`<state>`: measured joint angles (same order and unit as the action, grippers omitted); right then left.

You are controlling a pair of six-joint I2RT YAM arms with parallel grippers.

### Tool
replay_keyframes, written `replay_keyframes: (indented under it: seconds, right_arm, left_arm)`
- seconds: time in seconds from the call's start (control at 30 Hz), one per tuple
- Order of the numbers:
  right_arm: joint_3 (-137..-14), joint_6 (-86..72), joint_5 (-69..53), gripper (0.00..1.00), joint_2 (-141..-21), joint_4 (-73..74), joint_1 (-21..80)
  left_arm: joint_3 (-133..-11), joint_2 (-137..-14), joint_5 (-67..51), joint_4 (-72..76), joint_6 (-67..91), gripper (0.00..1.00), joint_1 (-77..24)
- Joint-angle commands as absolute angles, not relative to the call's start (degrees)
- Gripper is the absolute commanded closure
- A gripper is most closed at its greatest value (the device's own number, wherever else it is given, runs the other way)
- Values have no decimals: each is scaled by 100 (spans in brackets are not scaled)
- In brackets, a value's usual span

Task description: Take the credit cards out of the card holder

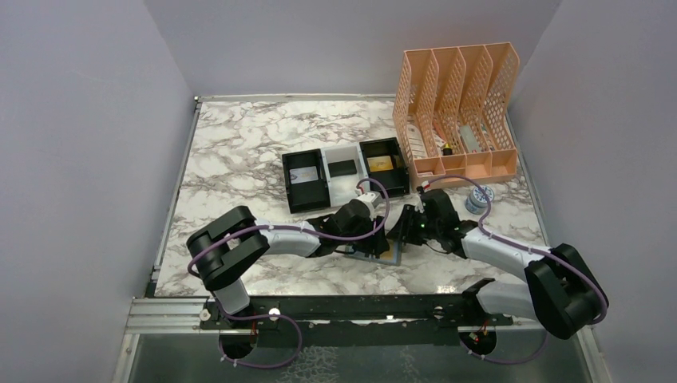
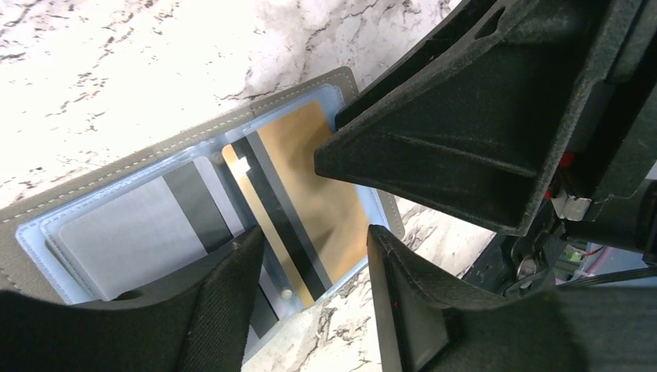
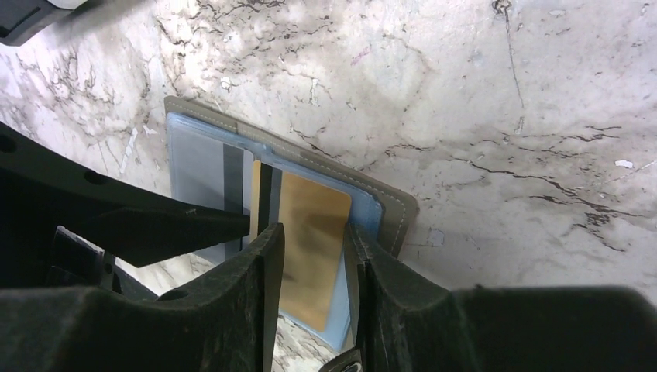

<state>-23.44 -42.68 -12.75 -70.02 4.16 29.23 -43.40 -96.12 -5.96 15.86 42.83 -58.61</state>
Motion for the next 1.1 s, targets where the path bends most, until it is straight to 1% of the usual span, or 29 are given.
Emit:
replay_keyframes:
  seconds: [0.0, 0.3, 0.6, 0.8, 0.97, 1.07]
  right_arm:
    - [-2174, -4302, -1188, 65, -7231, 550, 2927]
    - [-2184, -4285, -1115, 66, -7117, 667, 2926]
    - [-2123, -4309, -1112, 66, -6966, 722, 2927]
    - [-1605, -4642, -1262, 66, -6985, 245, 2926]
    - [-1656, -4520, -1117, 66, -6962, 342, 2927]
    - [-1723, -4468, -1020, 66, -6905, 456, 2925]
  left_arm:
    - [-4225, -9708, -665, 1773, 4440, 48, -5871]
    - [-4209, -9887, -712, 1933, 4553, 62, -5871]
    - [-4149, -9906, -644, 2092, 4808, 70, -5873]
    - [-4017, -9917, -614, 2429, 5331, 77, -5858]
    - [-3954, -9889, -703, 2642, 5602, 83, -5854]
    - [-3901, -9826, -675, 2743, 5706, 86, -5854]
